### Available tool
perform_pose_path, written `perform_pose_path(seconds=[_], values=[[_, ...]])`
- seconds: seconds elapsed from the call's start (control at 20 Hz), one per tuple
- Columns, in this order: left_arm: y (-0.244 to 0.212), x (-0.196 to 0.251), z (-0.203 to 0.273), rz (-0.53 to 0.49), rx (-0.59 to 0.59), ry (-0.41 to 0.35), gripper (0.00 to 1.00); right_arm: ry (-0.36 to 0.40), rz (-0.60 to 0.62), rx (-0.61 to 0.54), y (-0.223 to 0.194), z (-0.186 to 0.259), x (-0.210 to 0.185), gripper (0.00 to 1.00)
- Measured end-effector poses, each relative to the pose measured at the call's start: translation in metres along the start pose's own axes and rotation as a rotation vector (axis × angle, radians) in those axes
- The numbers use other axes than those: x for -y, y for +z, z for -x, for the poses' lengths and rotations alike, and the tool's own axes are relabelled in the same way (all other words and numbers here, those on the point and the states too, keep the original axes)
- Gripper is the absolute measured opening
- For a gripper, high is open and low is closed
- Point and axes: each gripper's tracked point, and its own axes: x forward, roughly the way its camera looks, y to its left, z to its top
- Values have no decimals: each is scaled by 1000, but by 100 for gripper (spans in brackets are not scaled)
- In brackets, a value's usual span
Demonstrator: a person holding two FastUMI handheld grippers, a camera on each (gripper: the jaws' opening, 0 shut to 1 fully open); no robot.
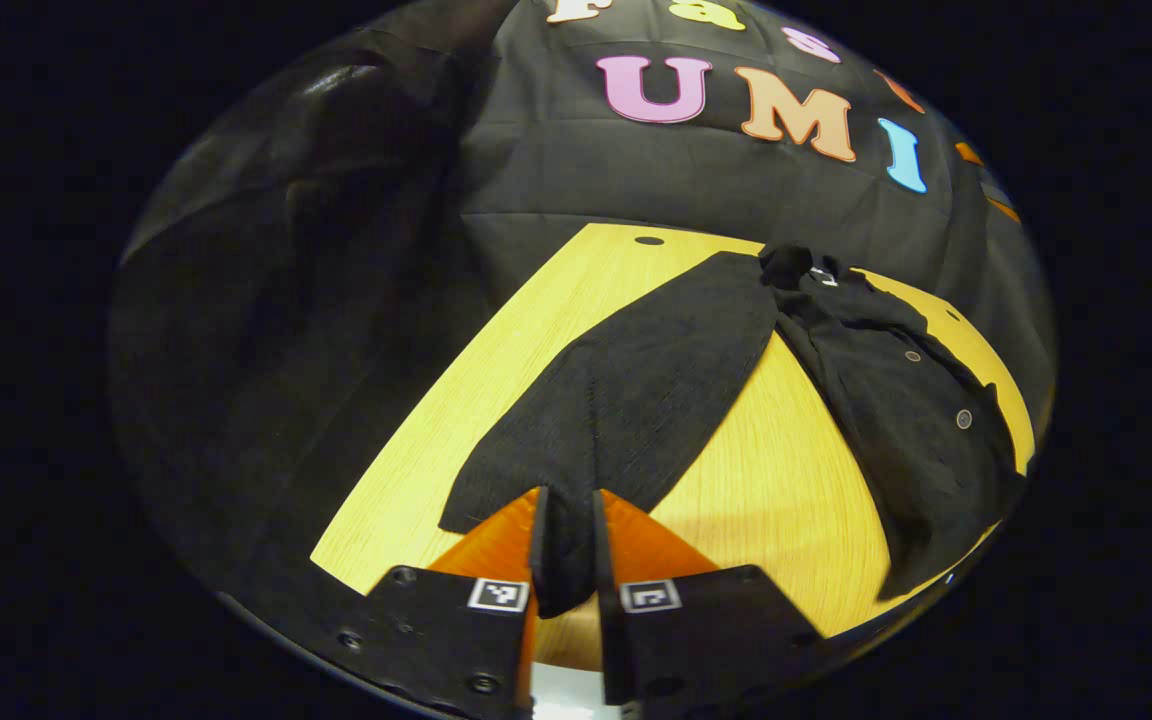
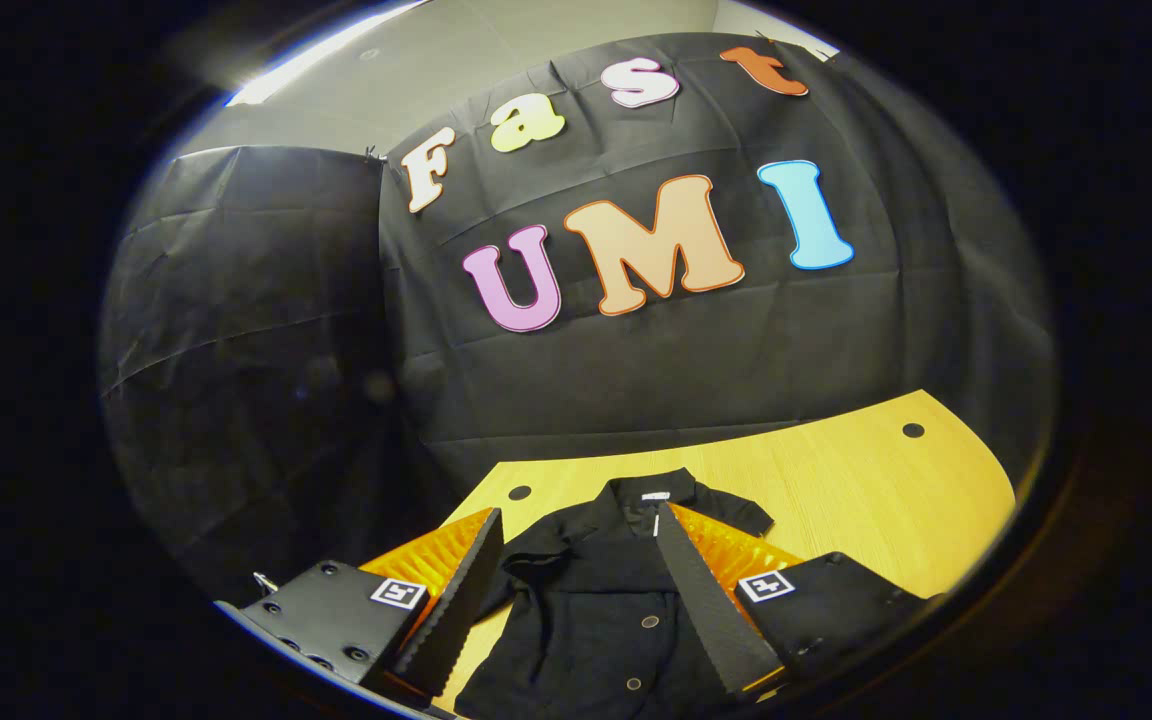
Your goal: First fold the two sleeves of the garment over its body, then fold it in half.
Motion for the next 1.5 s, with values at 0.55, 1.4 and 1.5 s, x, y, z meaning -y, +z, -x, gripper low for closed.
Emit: perform_pose_path(seconds=[0.55, 1.4, 1.5], values=[[1, -4, -4, 111, -15, -62, 1, 10, 5, -9, -8, -1, 0, 97], [97, 42, -2, 119, 41, -62, 0, -26, -66, -17, -21, 19, 29, 92], [123, 60, -1, 96, 87, -85, 0, -35, -70, -17, -23, 25, 39, 97]])
